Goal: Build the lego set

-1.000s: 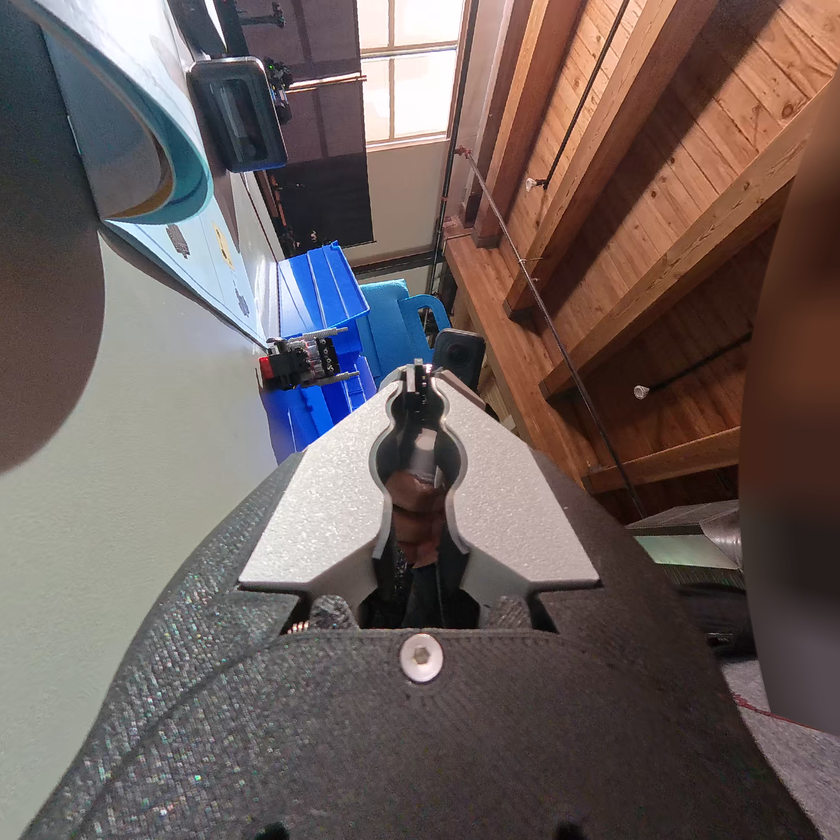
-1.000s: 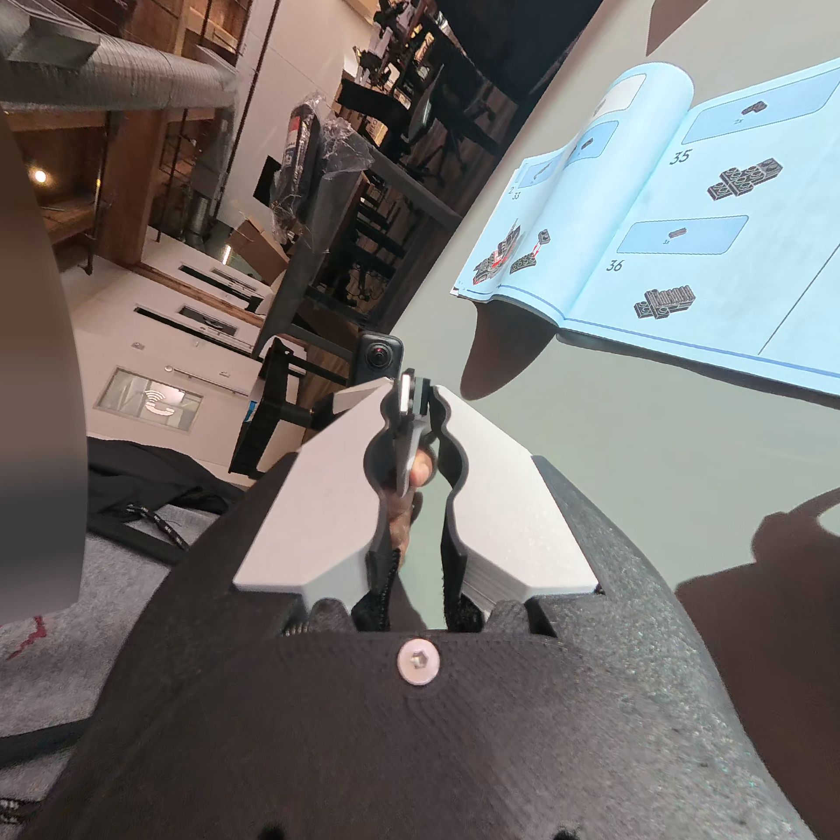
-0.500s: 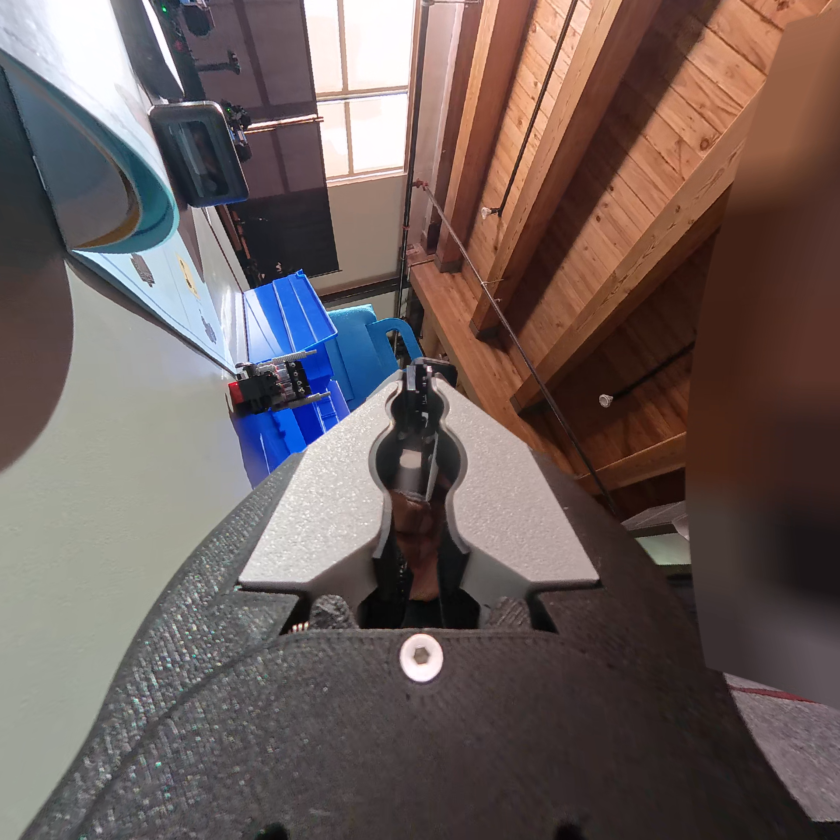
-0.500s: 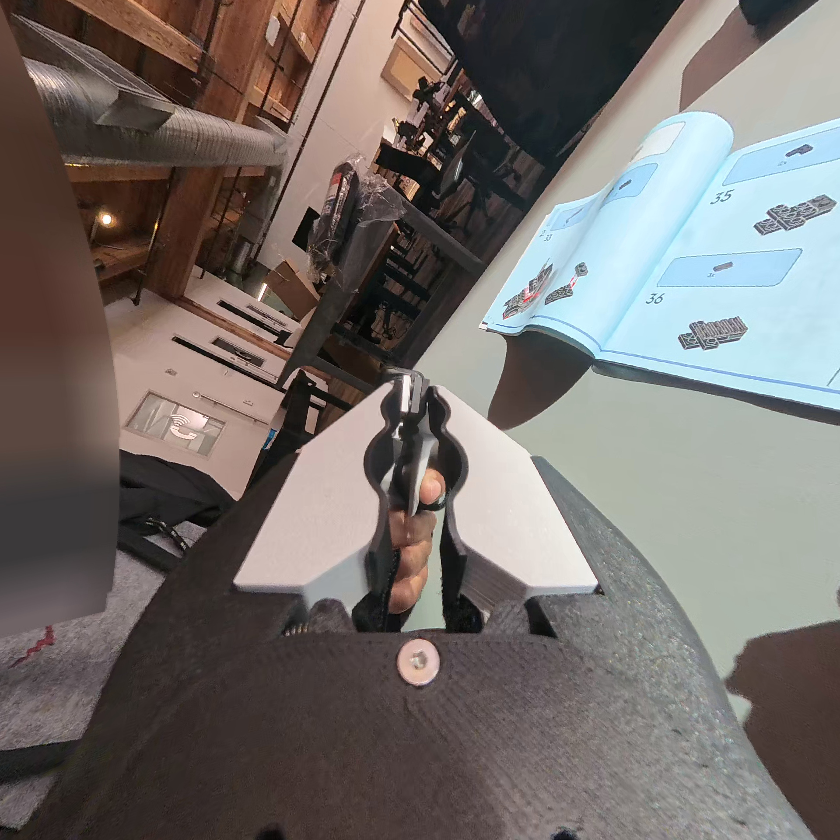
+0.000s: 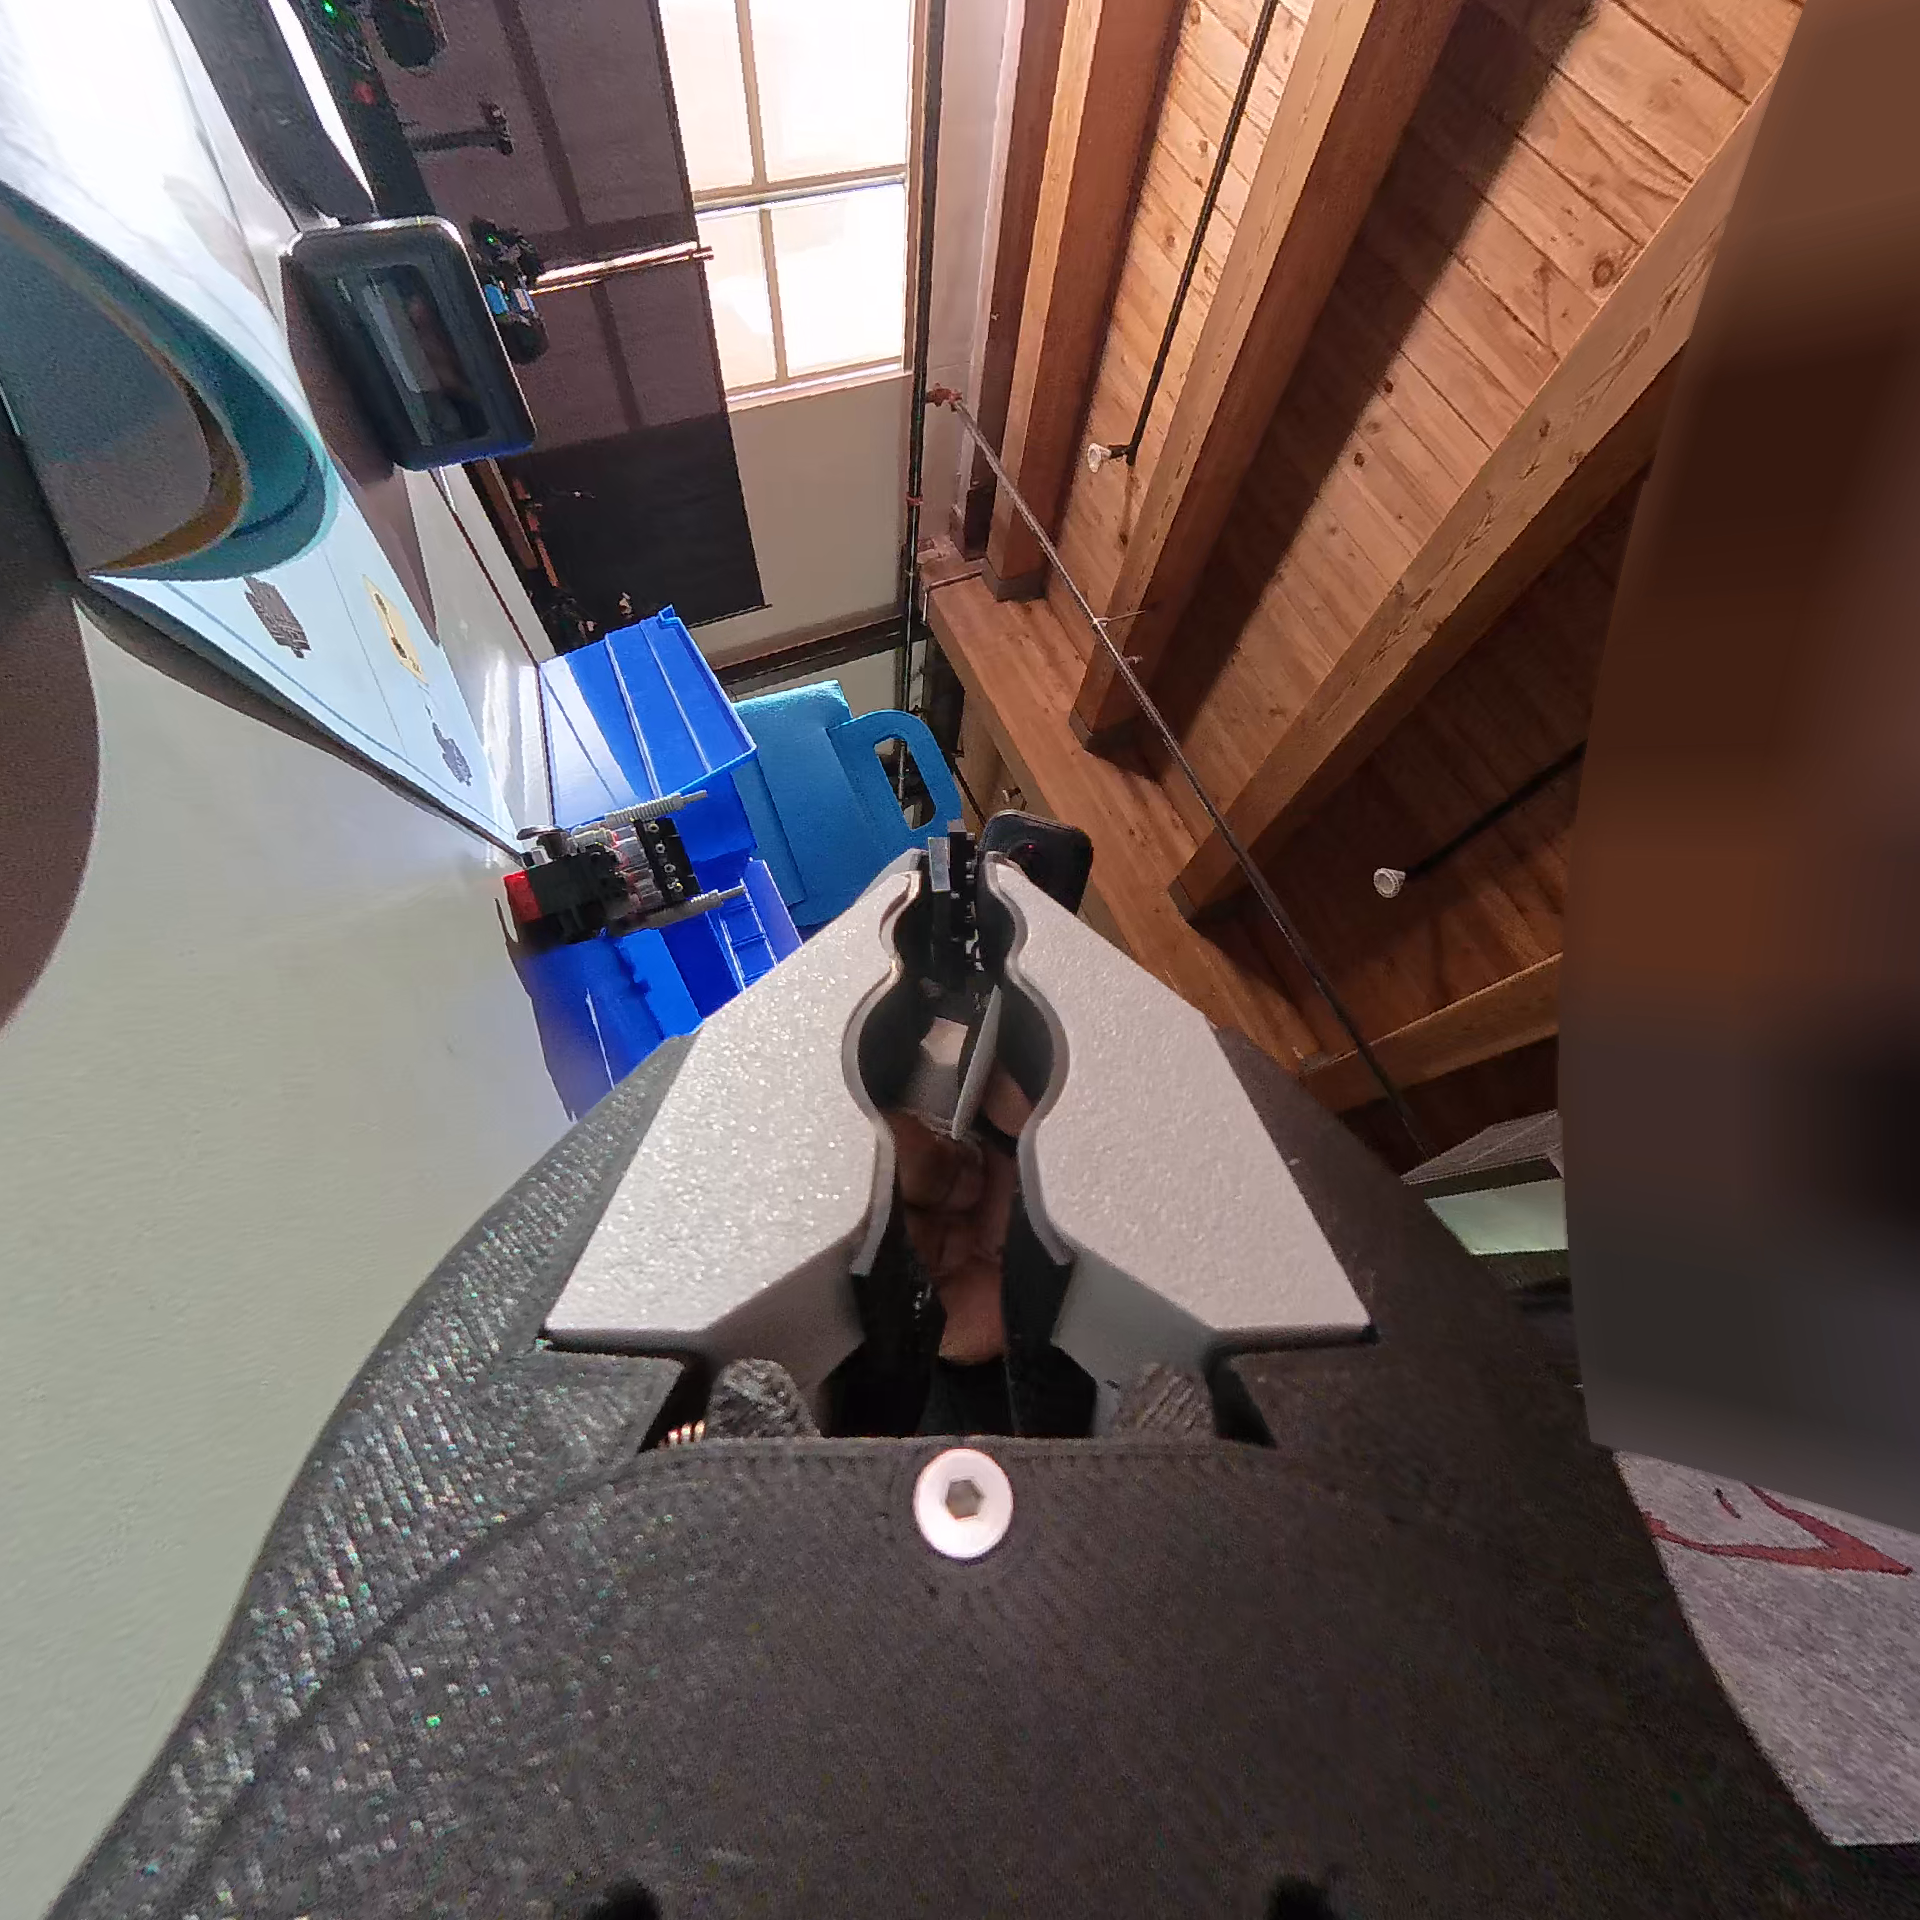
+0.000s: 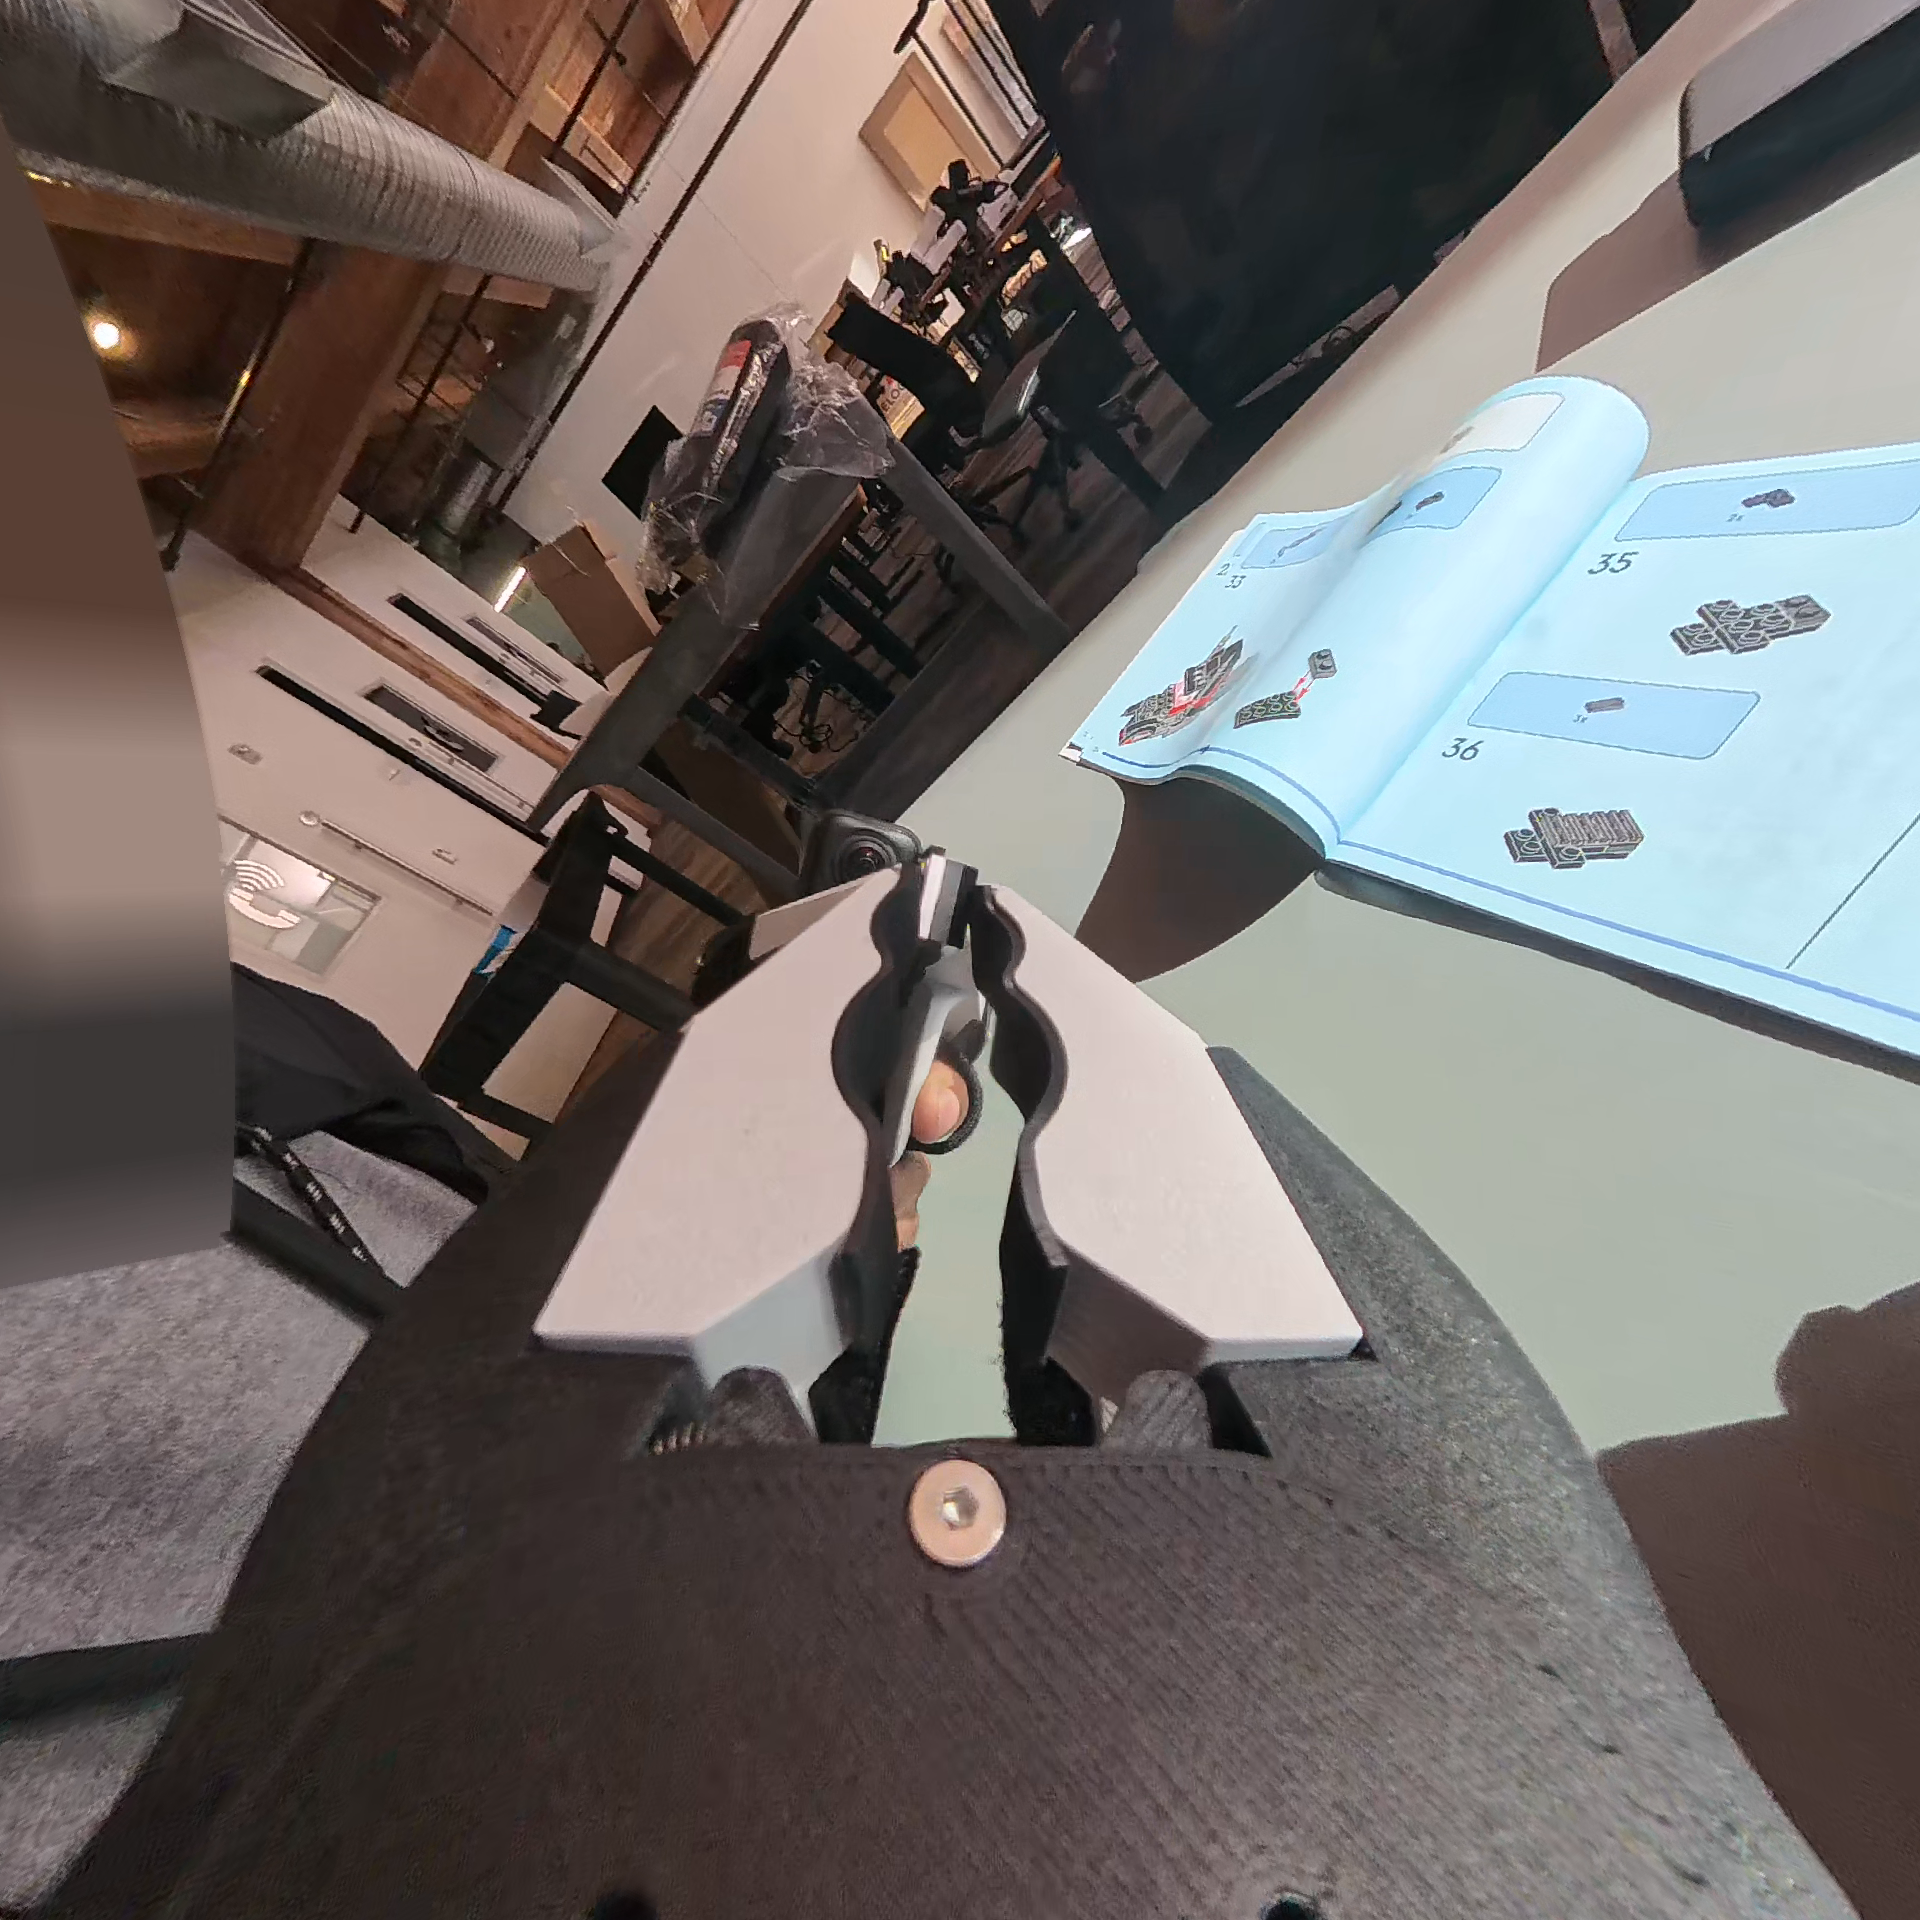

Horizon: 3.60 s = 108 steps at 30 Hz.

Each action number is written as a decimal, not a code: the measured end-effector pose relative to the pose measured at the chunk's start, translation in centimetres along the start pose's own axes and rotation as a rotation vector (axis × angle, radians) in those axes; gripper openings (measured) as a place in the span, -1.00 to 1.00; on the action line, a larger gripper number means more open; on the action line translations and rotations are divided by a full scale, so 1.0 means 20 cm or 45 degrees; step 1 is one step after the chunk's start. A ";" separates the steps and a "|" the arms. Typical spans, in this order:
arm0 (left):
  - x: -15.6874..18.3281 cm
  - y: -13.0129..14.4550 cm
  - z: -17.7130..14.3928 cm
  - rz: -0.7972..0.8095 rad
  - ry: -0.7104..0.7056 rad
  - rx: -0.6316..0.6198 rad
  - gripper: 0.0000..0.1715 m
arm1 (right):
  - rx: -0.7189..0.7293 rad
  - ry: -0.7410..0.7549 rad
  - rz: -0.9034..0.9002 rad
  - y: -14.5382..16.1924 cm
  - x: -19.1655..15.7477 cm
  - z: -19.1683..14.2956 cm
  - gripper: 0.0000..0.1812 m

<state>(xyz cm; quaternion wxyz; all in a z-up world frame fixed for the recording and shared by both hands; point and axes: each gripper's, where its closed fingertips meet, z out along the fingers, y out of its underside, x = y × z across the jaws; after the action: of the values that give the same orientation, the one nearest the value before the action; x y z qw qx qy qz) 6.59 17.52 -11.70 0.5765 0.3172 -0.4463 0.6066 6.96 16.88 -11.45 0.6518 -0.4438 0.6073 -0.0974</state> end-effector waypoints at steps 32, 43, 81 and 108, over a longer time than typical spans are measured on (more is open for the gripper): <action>0.08 0.06 0.03 0.127 0.080 -0.093 -0.91 | 0.017 -0.166 0.025 0.00 -0.09 -0.05 -0.84; 0.07 0.07 0.03 0.099 0.083 -0.118 -0.90 | 0.005 -0.183 0.067 0.02 -0.09 -0.07 -0.89; 0.02 0.12 0.04 -0.040 0.033 -0.198 -0.91 | 0.044 -0.058 0.097 0.03 -0.06 -0.17 -0.56; -0.11 0.44 0.21 -0.070 -0.146 -0.452 -0.91 | -0.504 0.941 -0.574 0.58 0.34 -1.52 -0.71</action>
<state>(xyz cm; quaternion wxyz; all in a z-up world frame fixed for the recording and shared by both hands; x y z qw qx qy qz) -2.26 13.29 -13.44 0.6133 0.2566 -0.5695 0.4834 -22.91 5.18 -20.34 0.2576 -0.6157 0.6939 -0.2703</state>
